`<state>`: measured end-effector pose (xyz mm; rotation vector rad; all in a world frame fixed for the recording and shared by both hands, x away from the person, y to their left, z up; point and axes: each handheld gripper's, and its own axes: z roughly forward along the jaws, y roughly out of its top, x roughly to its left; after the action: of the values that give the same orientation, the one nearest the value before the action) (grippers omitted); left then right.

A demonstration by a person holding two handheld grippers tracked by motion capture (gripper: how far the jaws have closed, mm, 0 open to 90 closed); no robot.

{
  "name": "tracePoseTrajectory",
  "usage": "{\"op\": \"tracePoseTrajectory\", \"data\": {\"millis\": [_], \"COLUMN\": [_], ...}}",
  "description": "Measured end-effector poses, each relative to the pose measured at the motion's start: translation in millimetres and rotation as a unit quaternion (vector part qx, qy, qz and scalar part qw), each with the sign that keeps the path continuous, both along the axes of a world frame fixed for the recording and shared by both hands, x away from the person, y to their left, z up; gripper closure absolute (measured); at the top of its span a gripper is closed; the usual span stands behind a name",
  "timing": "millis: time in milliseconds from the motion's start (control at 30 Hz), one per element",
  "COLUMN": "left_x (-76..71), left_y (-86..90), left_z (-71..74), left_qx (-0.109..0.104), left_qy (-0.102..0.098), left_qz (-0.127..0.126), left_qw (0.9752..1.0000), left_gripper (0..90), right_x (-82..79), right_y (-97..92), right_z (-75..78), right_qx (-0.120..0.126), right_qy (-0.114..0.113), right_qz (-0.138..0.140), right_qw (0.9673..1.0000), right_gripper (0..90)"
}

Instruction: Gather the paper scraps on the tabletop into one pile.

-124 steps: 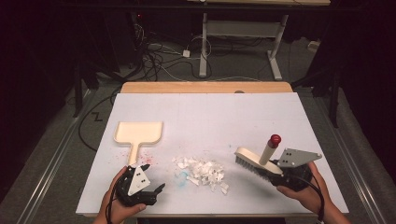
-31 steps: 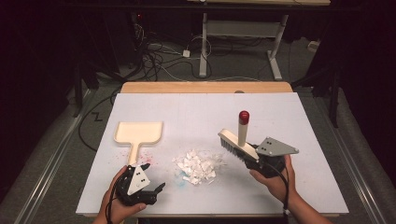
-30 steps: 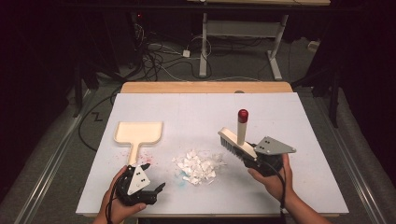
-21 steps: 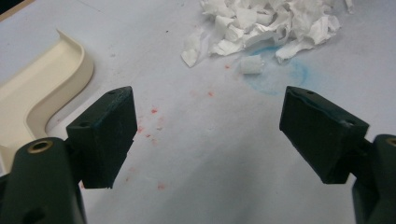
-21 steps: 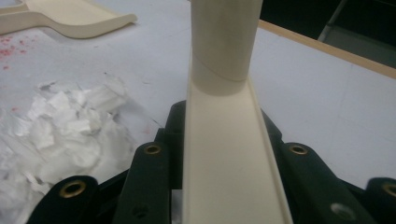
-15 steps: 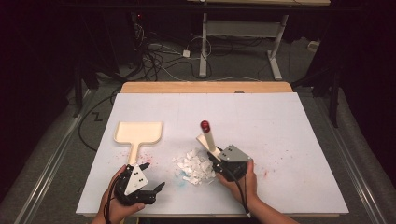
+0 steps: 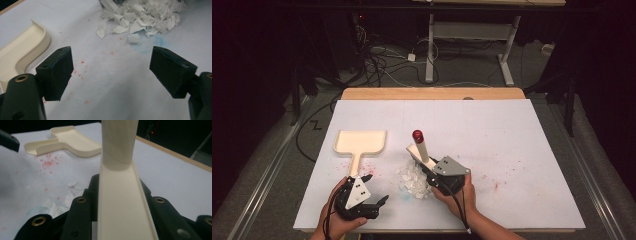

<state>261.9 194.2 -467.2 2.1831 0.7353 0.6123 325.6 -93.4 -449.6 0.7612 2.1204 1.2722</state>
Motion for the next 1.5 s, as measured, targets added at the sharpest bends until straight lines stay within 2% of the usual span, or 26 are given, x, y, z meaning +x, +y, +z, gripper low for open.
{"op": "tracePoseTrajectory", "data": {"millis": [100,200,367,433,467,500,567,733,800,900,1067,1200,1233,1267,1300,1367,1400,1500], "left_x": [0.3,0.2,0.9,1.3,1.4,1.4,1.9,3.6,3.4,3.3,2.8,2.2,2.2,2.2,1.9,2.2,2.5,2.3], "left_y": [0.0,0.5,1.8,1.5,1.5,1.3,1.8,2.6,2.3,2.6,2.5,1.3,0.6,0.1,0.0,0.2,0.2,0.0], "left_z": [-0.1,0.6,-0.2,-0.5,-0.7,-1.0,-1.6,-3.7,-4.1,-4.2,-4.1,-4.2,-4.0,-3.9,-3.9,-3.0,-2.9,-2.6], "left_qx": [0.001,0.003,0.003,0.003,0.003,0.005,0.007,0.009,0.01,0.007,0.007,0.01,0.015,0.02,0.017,0.016,0.013,0.022], "left_qy": [0.001,0.0,0.001,0.002,0.002,0.001,0.001,0.008,0.009,0.009,0.009,0.01,0.01,0.009,0.008,0.006,0.006,0.001], "left_qz": [0.0,0.003,0.008,0.008,0.007,0.007,0.007,0.008,0.007,0.008,0.006,0.009,0.014,0.017,0.014,0.013,0.013,0.023], "left_qw": [1.0,1.0,1.0,1.0,1.0,1.0,0.9999,0.9999,0.9999,0.9999,0.9999,0.9999,0.9998,0.9996,0.9997,0.9998,0.9998,0.9995], "left_gripper": [18.3,18.3,18.3,18.3,18.3,18.3,18.3,18.3,18.3,18.3,18.3,18.3,18.3,18.4,18.3,18.3,18.3,18.3], "right_x": [0.9,4.1,15.9,25.1,31.5,37.6,48.1,74.1,79.3,78.9,64.1,50.8,48.1,45.2,43.7,44.8,45.3,49.1], "right_y": [-14.1,-27.5,-48.5,-49.6,-48.7,-46.5,-42.0,-26.8,-21.4,-13.5,-3.7,-2.4,-2.5,-3.7,-6.0,-12.5,-15.6,-27.0], "right_z": [13.6,23.4,24.9,20.8,18.7,16.5,11.2,-2.3,-4.4,-5.1,-4.6,-1.5,-0.2,2.5,6.2,13.0,15.9,26.3], "right_qx": [0.02,0.017,0.02,0.006,-0.001,-0.016,-0.023,-0.036,-0.027,-0.016,-0.02,-0.034,-0.045,-0.057,-0.061,-0.045,-0.044,-0.021], "right_qy": [-0.011,-0.013,-0.008,-0.011,-0.009,-0.013,-0.026,0.001,0.012,0.019,0.037,0.039,0.038,0.027,0.019,0.019,0.01,0.008], "right_qz": [-0.001,-0.003,-0.008,-0.011,-0.002,0.0,0.008,0.042,0.058,0.09,0.161,0.203,0.21,0.213,0.209,0.204,0.196,0.185], "right_qw": [0.9997,0.9998,0.9997,0.9999,1.0,0.9998,0.9994,0.9985,0.9979,0.9957,0.986,0.9779,0.9758,0.9751,0.9758,0.9778,0.9795,0.9824], "right_gripper": [67.8,67.8,67.8,67.8,67.8,67.8,67.8,67.8,67.8,67.8,67.8,67.8,67.7,67.7,67.8,67.8,67.8,67.8]}}
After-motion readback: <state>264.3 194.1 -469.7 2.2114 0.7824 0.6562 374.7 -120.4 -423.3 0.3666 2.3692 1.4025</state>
